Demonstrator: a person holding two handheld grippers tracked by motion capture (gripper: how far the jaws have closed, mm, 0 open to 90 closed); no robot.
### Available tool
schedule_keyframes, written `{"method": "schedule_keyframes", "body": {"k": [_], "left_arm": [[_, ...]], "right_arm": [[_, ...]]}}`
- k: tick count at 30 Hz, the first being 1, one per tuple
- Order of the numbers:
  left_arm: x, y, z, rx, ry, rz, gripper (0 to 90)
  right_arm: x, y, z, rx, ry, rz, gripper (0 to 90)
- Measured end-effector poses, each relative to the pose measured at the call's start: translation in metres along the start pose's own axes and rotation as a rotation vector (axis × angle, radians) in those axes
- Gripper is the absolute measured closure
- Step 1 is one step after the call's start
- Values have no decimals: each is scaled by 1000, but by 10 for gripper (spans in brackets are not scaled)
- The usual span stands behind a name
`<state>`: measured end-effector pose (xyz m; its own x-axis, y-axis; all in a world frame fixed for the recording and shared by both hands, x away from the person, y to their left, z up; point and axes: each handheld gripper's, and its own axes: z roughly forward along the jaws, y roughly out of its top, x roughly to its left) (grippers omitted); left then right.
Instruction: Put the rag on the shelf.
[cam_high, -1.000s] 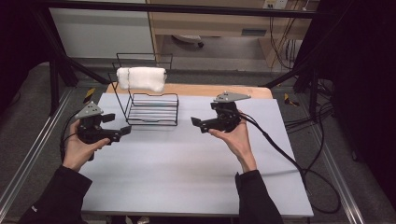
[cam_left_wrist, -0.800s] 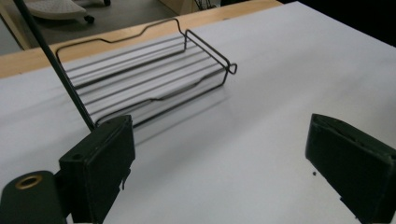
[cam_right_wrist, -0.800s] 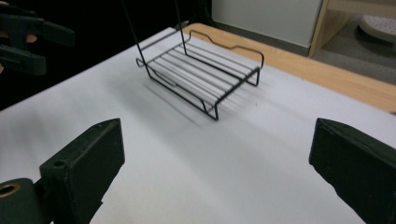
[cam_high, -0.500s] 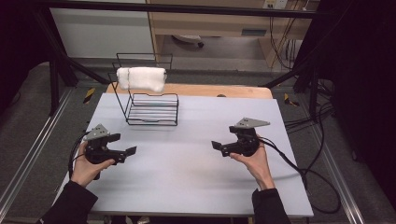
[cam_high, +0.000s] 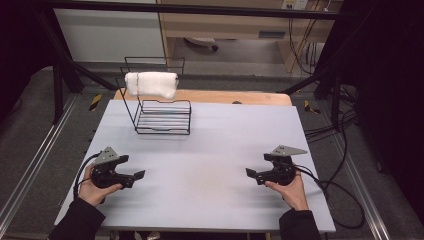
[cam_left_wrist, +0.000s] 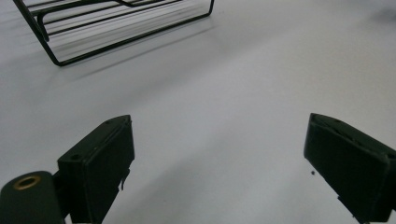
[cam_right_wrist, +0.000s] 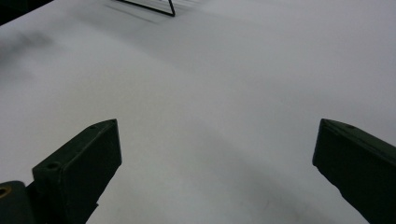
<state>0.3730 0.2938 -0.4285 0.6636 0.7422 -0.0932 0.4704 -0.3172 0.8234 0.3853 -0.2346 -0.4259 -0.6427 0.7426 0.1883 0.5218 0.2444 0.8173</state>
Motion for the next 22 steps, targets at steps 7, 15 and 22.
{"method": "schedule_keyframes", "body": {"k": [7,15,22], "left_arm": [[-3,-6,2,16,-1,15,88],[-2,-10,4,28,-8,16,87],[-3,-11,4,30,-8,13,87]], "right_arm": [[-8,-21,-9,10,-8,13,18],[-10,-30,-12,4,-15,12,18],[-9,-31,-11,16,-14,18,18]]}}
